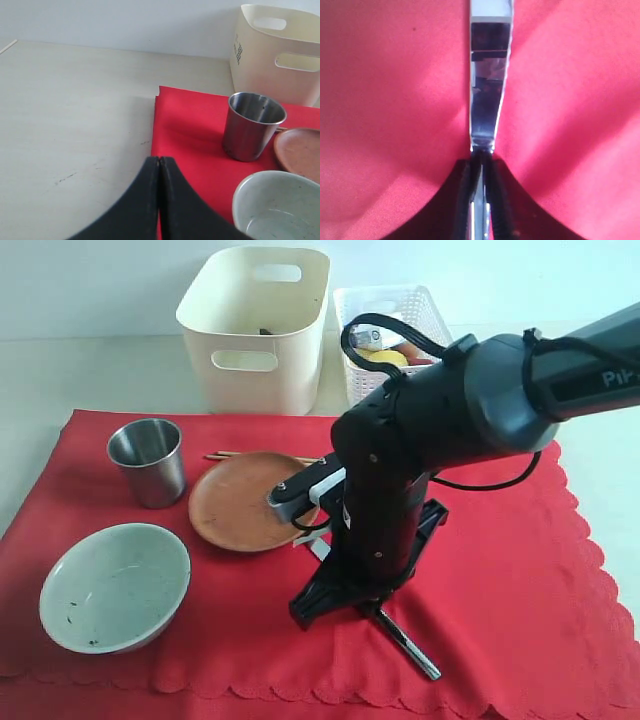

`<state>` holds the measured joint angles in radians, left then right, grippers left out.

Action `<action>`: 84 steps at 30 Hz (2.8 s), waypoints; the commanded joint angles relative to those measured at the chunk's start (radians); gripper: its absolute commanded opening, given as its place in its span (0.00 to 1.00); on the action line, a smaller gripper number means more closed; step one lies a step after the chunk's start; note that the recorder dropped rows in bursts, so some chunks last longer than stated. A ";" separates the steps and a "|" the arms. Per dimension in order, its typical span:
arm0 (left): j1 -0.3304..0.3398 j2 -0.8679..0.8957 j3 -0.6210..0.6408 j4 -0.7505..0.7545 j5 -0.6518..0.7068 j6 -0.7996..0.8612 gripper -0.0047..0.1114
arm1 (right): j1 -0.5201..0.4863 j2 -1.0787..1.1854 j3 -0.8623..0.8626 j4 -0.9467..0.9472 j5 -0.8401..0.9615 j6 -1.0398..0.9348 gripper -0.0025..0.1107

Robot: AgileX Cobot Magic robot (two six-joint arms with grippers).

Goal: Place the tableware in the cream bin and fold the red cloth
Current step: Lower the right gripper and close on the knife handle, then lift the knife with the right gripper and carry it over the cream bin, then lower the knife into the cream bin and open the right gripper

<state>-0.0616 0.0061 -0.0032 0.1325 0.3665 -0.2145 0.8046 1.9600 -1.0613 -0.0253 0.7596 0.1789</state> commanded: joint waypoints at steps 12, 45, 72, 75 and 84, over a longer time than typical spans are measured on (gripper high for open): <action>0.004 -0.006 0.003 -0.005 -0.009 0.000 0.04 | -0.002 -0.251 0.019 -0.062 0.133 -0.074 0.02; 0.004 -0.006 0.003 -0.005 -0.009 0.000 0.04 | -0.017 -0.212 -0.364 -0.019 -0.373 -0.034 0.02; 0.004 -0.006 0.003 -0.005 -0.009 0.000 0.04 | -0.211 0.204 -0.631 -0.007 -0.944 0.039 0.07; 0.004 -0.006 0.003 -0.005 -0.009 0.000 0.04 | -0.211 0.233 -0.631 -0.007 -1.014 -0.044 0.08; 0.004 -0.006 0.003 -0.005 -0.009 0.000 0.04 | -0.211 0.328 -0.631 0.433 -1.184 -0.527 0.08</action>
<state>-0.0616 0.0061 -0.0032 0.1325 0.3665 -0.2145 0.5965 2.2672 -1.6846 0.3103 -0.3875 -0.2485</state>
